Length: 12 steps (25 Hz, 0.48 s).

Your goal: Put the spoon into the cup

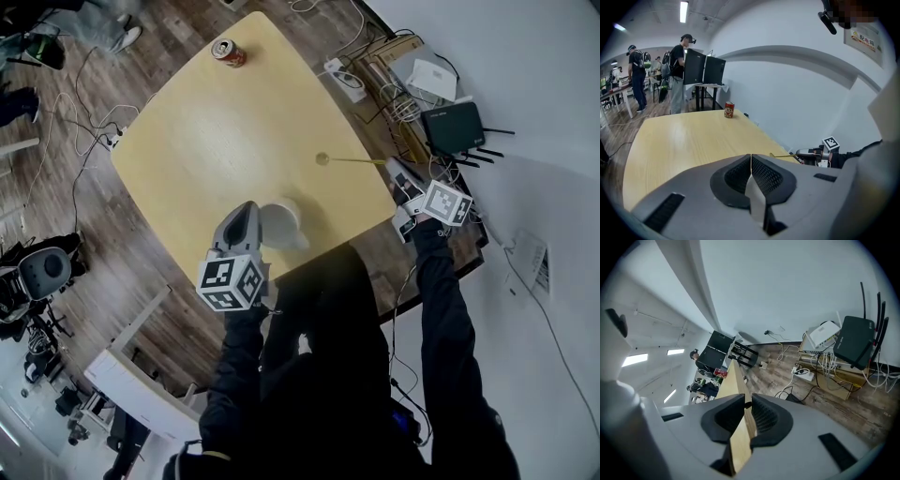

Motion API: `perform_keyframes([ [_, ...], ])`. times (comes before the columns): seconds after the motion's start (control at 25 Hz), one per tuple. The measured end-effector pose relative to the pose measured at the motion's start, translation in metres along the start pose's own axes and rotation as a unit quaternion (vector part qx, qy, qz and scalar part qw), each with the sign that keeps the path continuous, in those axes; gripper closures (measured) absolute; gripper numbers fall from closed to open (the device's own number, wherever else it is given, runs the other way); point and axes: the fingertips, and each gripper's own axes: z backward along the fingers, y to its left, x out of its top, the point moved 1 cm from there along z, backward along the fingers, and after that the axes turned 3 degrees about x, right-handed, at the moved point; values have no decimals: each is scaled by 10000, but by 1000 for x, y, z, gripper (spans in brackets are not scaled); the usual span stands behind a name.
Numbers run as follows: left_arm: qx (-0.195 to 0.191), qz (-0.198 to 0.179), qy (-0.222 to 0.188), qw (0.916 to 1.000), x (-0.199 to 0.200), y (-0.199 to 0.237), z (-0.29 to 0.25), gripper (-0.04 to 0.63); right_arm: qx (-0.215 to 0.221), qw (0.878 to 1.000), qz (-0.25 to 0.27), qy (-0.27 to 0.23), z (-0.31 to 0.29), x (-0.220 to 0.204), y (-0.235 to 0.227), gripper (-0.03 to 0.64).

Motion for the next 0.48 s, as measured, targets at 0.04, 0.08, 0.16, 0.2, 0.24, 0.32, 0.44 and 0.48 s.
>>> perform_keyframes([
  [0.04, -8, 5, -8, 10000, 0, 0, 0, 560, 66, 10000, -8, -16, 1, 1, 3, 558],
  [0.08, -18, 12, -18, 10000, 0, 0, 1, 560, 153, 9999, -28, -38, 2, 1, 7, 562],
  [0.16, -35, 28, -45, 10000, 0, 0, 3, 560, 394, 9991, -122, -115, 5, 3, 19, 576],
  [0.2, -42, 34, -61, 10000, 1, 0, 4, 560, 539, 9982, -175, -172, 6, 5, 26, 583],
  [0.24, -49, 38, -79, 9999, 2, 0, 6, 560, 676, 9972, -203, -230, 7, 7, 34, 589],
  [0.32, -59, 50, -116, 9999, 3, 1, 10, 560, 802, 9962, -181, -300, 9, 10, 47, 592],
  [0.44, -56, 79, -155, 9998, 4, 4, 17, 560, 865, 9956, -128, -341, 13, 10, 65, 593],
  [0.48, -50, 89, -168, 9998, 3, 5, 19, 560, 931, 9948, -156, -376, 14, 10, 72, 594],
])
